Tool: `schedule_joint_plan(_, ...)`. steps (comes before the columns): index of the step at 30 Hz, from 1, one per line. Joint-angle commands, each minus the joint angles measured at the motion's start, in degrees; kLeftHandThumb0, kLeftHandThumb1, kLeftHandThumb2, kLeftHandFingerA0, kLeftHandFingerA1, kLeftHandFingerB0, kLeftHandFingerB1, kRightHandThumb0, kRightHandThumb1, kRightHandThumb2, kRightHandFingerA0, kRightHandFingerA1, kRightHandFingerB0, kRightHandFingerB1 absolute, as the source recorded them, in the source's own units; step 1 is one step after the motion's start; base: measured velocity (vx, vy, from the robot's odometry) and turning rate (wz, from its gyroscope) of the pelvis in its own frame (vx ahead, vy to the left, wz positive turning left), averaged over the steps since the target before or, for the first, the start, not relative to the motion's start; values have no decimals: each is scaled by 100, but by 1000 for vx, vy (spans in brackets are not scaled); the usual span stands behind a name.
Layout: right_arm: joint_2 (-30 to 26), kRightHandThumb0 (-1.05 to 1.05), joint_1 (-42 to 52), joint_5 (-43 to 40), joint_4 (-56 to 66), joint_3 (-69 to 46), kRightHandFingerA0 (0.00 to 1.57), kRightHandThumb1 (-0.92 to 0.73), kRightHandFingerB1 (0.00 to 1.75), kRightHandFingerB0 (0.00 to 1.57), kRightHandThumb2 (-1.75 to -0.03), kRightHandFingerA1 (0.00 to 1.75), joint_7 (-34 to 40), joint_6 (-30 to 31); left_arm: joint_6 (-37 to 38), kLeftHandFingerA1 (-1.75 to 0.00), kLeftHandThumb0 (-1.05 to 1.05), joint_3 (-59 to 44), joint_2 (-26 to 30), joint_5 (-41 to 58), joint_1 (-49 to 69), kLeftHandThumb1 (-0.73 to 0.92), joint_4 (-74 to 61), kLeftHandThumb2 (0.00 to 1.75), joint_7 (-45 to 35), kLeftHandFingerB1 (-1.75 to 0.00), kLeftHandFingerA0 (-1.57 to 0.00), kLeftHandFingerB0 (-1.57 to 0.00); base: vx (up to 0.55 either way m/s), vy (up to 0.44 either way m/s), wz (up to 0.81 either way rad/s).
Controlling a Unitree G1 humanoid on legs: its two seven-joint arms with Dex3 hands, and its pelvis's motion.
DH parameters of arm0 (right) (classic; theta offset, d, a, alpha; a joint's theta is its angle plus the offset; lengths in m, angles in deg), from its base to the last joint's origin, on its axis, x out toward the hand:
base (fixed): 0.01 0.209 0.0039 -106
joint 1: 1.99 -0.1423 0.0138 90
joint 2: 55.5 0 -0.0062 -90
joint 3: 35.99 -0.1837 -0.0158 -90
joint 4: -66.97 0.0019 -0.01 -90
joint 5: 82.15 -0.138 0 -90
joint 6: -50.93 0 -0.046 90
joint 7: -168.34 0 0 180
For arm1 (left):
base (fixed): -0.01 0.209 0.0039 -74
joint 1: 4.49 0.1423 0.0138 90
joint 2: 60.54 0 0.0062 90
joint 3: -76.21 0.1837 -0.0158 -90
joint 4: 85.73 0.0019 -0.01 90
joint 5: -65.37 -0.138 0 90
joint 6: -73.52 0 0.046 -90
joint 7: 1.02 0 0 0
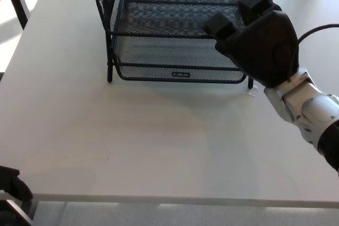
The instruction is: The robot uses its right hand to grab the drawer kept on the middle of the desk and pull it out towards the robot
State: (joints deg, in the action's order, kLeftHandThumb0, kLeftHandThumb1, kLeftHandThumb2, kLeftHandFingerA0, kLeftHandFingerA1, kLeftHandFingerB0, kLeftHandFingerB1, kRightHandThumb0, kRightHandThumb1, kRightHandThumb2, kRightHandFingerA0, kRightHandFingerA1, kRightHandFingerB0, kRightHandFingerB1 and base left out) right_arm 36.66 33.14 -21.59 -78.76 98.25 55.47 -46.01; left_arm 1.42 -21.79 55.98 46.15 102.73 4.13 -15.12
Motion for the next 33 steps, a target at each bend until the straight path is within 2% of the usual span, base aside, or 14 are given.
schedule_joint_plan(1,-73,-50,264,64,261,-69,97,-50,67,96,-57,136,266,45,96,-89,-32,-48,57,-33,36,58,30,57,-25,-62,-79,-79,0,0,0)
schedule_joint_plan(6,-77,-50,829,53,918,-243,98,-50,69,95,-59,145,297,294,121,-87,-31,-51,71,-47,63,58,1,57,-32,-61,-79,-79,0,0,0)
schedule_joint_plan(11,-157,-48,1315,111,1456,-372,97,-51,67,94,-59,142,329,403,96,-88,-31,-62,72,-42,52,58,31,57,-34,-60,-79,-79,0,0,0)
schedule_joint_plan(20,-452,-45,2025,207,2142,-531,97,-51,66,95,-58,141,420,340,70,-86,-31,-82,48,-40,117,58,12,57,-21,-59,-77,-79,0,0,0)
schedule_joint_plan(24,-681,-46,2434,296,2702,-628,97,-52,64,95,-57,133,241,415,110,-84,-33,-87,68,-65,127,59,26,57,-11,-58,-77,-78,0,0,0)
schedule_joint_plan(32,-973,-45,2876,312,3119,-796,95,-52,63,94,-58,138,165,201,61,-85,-32,-107,71,-69,161,58,-23,57,-31,-59,-77,-79,0,0,0)
schedule_joint_plan(33,-1014,-52,2897,282,3134,-804,103,-38,72,85,-80,123,184,96,62,-86,-32,-103,66,-68,154,58,-13,57,-28,-59,-77,-79,0,0,0)
